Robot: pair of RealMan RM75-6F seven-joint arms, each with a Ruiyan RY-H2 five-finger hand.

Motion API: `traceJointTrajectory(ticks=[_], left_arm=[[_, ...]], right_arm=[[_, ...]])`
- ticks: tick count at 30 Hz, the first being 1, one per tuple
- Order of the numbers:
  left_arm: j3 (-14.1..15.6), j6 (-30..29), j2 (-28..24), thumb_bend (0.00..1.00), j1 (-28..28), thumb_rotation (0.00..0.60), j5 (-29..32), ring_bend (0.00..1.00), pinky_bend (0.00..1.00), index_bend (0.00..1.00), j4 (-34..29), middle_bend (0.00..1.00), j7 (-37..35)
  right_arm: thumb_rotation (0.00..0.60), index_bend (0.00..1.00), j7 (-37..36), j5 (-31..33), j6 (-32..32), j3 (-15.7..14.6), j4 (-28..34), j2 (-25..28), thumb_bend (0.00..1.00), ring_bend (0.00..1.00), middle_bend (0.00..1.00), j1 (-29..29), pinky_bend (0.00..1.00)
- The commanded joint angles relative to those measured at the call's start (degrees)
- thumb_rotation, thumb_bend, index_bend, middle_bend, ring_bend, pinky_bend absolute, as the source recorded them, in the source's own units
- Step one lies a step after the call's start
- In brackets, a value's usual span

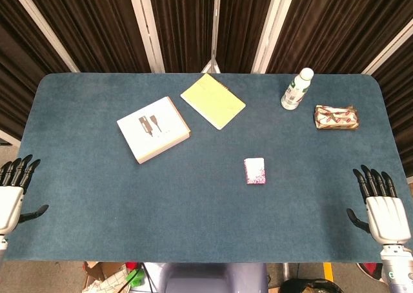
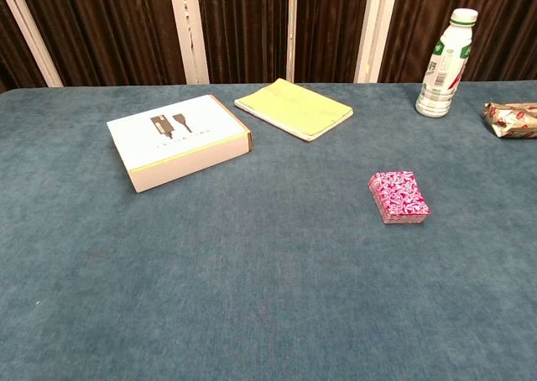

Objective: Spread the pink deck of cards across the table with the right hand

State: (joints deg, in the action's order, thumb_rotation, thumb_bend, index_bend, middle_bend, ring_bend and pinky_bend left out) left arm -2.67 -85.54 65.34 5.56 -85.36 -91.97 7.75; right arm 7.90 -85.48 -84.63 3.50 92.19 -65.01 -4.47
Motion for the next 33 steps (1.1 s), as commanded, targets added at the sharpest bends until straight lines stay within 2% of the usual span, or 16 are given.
traceJointTrajectory(ticks=[1, 13, 16, 20, 23, 27, 33], left_arm=[[0.0, 0.02, -0.02, 0.0, 0.0, 0.6, 0.03, 0.0, 0.0, 0.0, -0.01, 0.0, 0.0], [0.07, -0.47, -0.12, 0.0, -0.18, 0.6, -0.39, 0.0, 0.0, 0.0, -0.13, 0.0, -0.53], [0.06, -0.44, -0.19, 0.0, -0.26, 0.6, -0.22, 0.0, 0.0, 0.0, -0.17, 0.0, -1.05], [0.0, -0.59, -0.38, 0.0, -0.35, 0.6, -0.22, 0.0, 0.0, 0.0, -0.12, 0.0, -1.81], [-0.17, -0.43, -0.45, 0.0, -0.32, 0.6, 0.15, 0.0, 0.0, 0.0, -0.24, 0.0, -2.18], [-0.3, -0.28, -0.35, 0.0, -0.04, 0.6, -0.03, 0.0, 0.0, 0.0, -0.37, 0.0, -1.88], [-0.14, 0.07, -0.57, 0.0, 0.01, 0.6, -0.05, 0.0, 0.0, 0.0, -0.48, 0.0, -2.34]], right_arm=[[0.6, 0.0, 0.04, -0.05, -0.03, -0.02, -0.03, -0.03, 0.3, 0.0, 0.0, 0.01, 0.0], [0.6, 0.0, -0.58, -0.06, 0.17, 0.13, 1.55, 0.19, 0.29, 0.0, 0.0, -0.16, 0.0], [0.6, 0.0, -0.76, 0.34, 1.08, 0.38, 3.46, 0.7, 0.23, 0.0, 0.0, -0.66, 0.0], [0.6, 0.0, 0.11, 0.63, 3.85, 1.02, 7.41, 2.22, 0.21, 0.0, 0.0, -2.57, 0.0], [0.6, 0.0, 3.42, 2.3, 8.05, 1.8, 10.46, 3.11, 0.21, 0.0, 0.0, -5.15, 0.0], [0.6, 0.0, 9.41, 7.55, 15.08, 3.4, 14.4, 2.98, 0.21, 0.0, 0.0, -9.49, 0.0], [0.6, 0.0, 19.65, 17.63, 22.66, 5.96, 17.0, -0.94, 0.21, 0.0, 0.0, -16.42, 0.0]])
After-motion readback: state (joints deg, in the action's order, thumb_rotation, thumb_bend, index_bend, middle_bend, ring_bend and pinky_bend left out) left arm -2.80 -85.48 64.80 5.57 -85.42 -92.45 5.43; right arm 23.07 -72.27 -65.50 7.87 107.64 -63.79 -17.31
